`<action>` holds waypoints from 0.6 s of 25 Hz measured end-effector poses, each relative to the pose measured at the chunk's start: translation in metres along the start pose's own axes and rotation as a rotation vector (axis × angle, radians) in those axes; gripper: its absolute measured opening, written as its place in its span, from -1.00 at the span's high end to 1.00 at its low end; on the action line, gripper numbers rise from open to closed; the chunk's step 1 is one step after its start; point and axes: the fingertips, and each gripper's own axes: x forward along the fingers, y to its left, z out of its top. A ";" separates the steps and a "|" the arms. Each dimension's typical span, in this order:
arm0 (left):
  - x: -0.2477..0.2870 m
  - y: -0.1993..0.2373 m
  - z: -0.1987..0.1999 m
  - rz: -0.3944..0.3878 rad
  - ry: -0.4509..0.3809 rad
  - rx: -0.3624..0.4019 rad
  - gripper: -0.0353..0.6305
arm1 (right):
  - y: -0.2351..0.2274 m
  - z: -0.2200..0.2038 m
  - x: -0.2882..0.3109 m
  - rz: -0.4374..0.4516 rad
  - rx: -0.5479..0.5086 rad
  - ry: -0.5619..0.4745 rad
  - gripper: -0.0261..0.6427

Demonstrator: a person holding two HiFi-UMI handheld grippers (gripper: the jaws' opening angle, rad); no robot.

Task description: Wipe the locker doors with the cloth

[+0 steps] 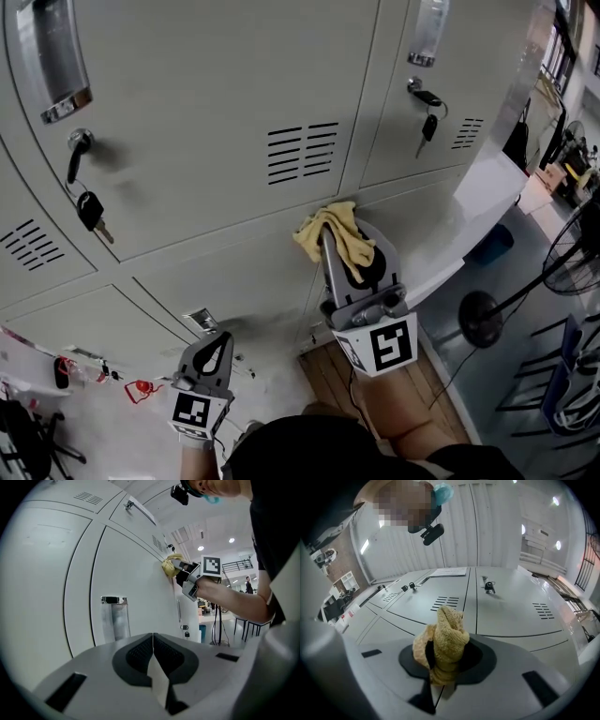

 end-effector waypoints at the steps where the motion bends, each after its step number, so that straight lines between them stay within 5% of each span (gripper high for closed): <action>1: 0.000 0.000 -0.002 0.001 0.004 -0.004 0.86 | 0.001 -0.001 -0.001 0.002 0.010 -0.003 0.64; 15: -0.010 -0.001 -0.022 0.044 0.020 -0.030 0.86 | 0.017 -0.033 -0.017 0.031 0.098 0.048 0.64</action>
